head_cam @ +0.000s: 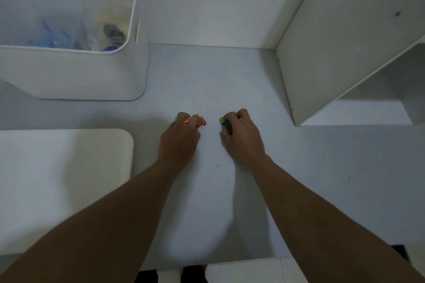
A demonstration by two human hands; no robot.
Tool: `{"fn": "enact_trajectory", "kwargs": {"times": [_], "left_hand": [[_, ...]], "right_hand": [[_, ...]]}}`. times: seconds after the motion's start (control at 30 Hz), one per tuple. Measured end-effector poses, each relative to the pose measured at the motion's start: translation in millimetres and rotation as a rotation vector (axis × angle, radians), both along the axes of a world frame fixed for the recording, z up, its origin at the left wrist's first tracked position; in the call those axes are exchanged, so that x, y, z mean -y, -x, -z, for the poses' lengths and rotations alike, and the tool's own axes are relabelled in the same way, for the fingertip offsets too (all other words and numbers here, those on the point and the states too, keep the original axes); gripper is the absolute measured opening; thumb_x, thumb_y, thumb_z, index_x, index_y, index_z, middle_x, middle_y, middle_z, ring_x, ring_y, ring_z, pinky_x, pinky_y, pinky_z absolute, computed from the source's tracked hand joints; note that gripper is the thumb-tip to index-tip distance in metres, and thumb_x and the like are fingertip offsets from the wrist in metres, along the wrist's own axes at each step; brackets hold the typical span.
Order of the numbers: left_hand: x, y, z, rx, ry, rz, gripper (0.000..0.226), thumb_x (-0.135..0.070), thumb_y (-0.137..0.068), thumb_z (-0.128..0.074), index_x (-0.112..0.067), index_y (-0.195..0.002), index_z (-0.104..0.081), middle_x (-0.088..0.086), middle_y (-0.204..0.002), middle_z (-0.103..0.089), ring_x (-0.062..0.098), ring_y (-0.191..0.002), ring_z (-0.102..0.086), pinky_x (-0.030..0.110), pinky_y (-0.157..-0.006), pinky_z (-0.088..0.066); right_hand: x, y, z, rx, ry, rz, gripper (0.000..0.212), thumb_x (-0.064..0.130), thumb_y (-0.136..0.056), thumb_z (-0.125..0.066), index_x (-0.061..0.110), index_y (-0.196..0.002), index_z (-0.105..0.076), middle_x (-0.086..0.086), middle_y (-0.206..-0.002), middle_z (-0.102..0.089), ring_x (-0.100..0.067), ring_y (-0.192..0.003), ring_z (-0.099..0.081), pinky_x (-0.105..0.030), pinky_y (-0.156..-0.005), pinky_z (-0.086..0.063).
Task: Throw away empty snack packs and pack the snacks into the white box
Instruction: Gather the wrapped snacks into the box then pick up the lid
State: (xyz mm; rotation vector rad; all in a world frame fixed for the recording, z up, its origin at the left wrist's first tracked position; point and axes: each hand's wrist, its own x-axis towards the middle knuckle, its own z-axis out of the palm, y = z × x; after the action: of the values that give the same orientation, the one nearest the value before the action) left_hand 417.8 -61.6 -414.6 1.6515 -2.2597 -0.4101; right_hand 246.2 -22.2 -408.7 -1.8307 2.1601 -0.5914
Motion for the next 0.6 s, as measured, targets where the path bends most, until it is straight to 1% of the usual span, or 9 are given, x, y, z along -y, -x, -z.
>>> {"fn": "enact_trajectory", "kwargs": {"times": [0.1, 0.2, 0.3, 0.4, 0.47, 0.53, 0.6], "left_hand": [[-0.3, -15.3, -11.2, -0.033, 0.024, 0.014, 0.015, -0.015, -0.087, -0.057, -0.019, -0.101, -0.058, 0.008, -0.106, -0.056, 0.035, -0.079, -0.062, 0.035, -0.057, -0.046], [9.4, -31.9, -39.6, -0.071, 0.082, 0.034, 0.014, -0.021, -0.089, -0.057, -0.017, -0.101, -0.056, 0.007, -0.094, -0.057, 0.031, -0.070, -0.059, 0.031, -0.054, -0.041], [28.6, -48.8, -82.3, -0.092, 0.093, 0.031, 0.015, -0.027, -0.093, -0.053, -0.022, -0.107, -0.051, 0.005, -0.095, -0.056, 0.028, -0.076, -0.058, 0.035, -0.061, -0.047], [47.5, -71.8, -123.7, -0.127, 0.177, 0.035, 0.016, -0.028, -0.096, -0.051, -0.024, -0.111, -0.051, 0.005, -0.097, -0.057, 0.025, -0.078, -0.059, 0.033, -0.061, -0.044], [60.1, -91.6, -150.5, -0.165, 0.222, 0.008, 0.015, -0.028, -0.096, -0.051, -0.023, -0.111, -0.052, 0.005, -0.099, -0.059, 0.025, -0.079, -0.060, 0.034, -0.062, -0.046], [74.9, -113.4, -174.7, -0.186, 0.270, -0.034, 0.015, -0.031, -0.097, -0.050, -0.021, -0.109, -0.053, 0.006, -0.099, -0.059, 0.027, -0.081, -0.061, 0.037, -0.063, -0.049], [90.8, -135.9, -196.6, -0.197, 0.294, -0.081, 0.017, -0.030, -0.098, -0.049, -0.019, -0.110, -0.053, 0.009, -0.097, -0.059, 0.028, -0.083, -0.060, 0.035, -0.064, -0.045]], "right_hand": [[5.7, -7.4, -20.2, -0.013, -0.039, -0.024, 0.020, 0.018, -0.087, -0.061, 0.012, -0.106, -0.060, -0.005, -0.105, -0.045, -0.027, -0.078, -0.056, -0.032, -0.066, -0.049], [23.5, -19.0, -52.4, 0.007, -0.017, -0.047, 0.024, 0.018, -0.087, -0.065, 0.013, -0.110, -0.060, -0.008, -0.108, -0.047, -0.029, -0.080, -0.057, -0.035, -0.071, -0.052], [49.8, -40.4, -91.5, 0.053, 0.063, -0.068, 0.025, 0.016, -0.085, -0.068, 0.015, -0.109, -0.062, -0.006, -0.107, -0.049, -0.022, -0.078, -0.056, -0.031, -0.072, -0.051], [77.5, -69.8, -135.0, 0.103, 0.147, -0.091, 0.027, 0.015, -0.086, -0.066, 0.016, -0.113, -0.063, -0.004, -0.109, -0.052, -0.015, -0.082, -0.055, -0.022, -0.074, -0.042], [94.9, -91.8, -162.5, 0.139, 0.192, -0.101, 0.032, 0.014, -0.086, -0.064, 0.015, -0.119, -0.061, -0.004, -0.111, -0.052, -0.013, -0.084, -0.052, -0.022, -0.076, -0.040], [112.4, -114.6, -186.1, 0.176, 0.223, -0.116, 0.036, 0.014, -0.086, -0.064, 0.014, -0.121, -0.059, -0.006, -0.111, -0.053, -0.014, -0.086, -0.051, -0.023, -0.077, -0.041], [131.1, -137.2, -205.0, 0.210, 0.239, -0.122, 0.035, 0.013, -0.084, -0.064, 0.014, -0.119, -0.060, -0.007, -0.110, -0.054, -0.017, -0.087, -0.053, -0.025, -0.078, -0.043]]}}
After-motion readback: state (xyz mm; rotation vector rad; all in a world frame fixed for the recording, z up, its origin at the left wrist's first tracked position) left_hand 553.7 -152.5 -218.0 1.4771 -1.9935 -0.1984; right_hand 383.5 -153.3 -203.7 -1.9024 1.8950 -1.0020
